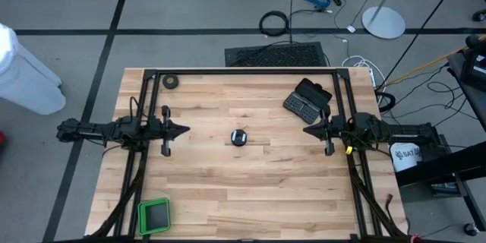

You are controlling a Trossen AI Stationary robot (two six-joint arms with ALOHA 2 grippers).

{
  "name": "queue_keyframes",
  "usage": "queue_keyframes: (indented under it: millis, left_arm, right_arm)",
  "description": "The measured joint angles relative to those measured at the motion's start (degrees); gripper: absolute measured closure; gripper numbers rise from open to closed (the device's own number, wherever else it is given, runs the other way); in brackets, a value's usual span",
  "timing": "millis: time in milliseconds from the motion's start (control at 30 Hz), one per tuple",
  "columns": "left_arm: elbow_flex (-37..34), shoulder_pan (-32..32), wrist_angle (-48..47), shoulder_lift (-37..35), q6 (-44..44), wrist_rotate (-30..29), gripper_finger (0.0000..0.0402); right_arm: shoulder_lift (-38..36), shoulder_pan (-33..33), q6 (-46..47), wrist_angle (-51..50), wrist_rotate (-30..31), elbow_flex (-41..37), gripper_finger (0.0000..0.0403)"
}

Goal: Coil cords

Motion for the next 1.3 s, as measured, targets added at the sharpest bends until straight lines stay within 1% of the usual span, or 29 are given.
queue_keyframes:
  millis: [1167, 1300]
  left_arm:
    - [-0.01, 0.00, 0.04, 0.00, 0.01, -0.01, 0.0400]
    - [0.02, -0.01, 1.70, 0.00, -0.88, 0.00, 0.0400]
  right_arm:
    - [0.01, 0.00, 0.00, 0.01, 0.00, 0.00, 0.0403]
    - [0.00, 0.00, 0.00, -0.01, 0.00, -0.01, 0.0403]
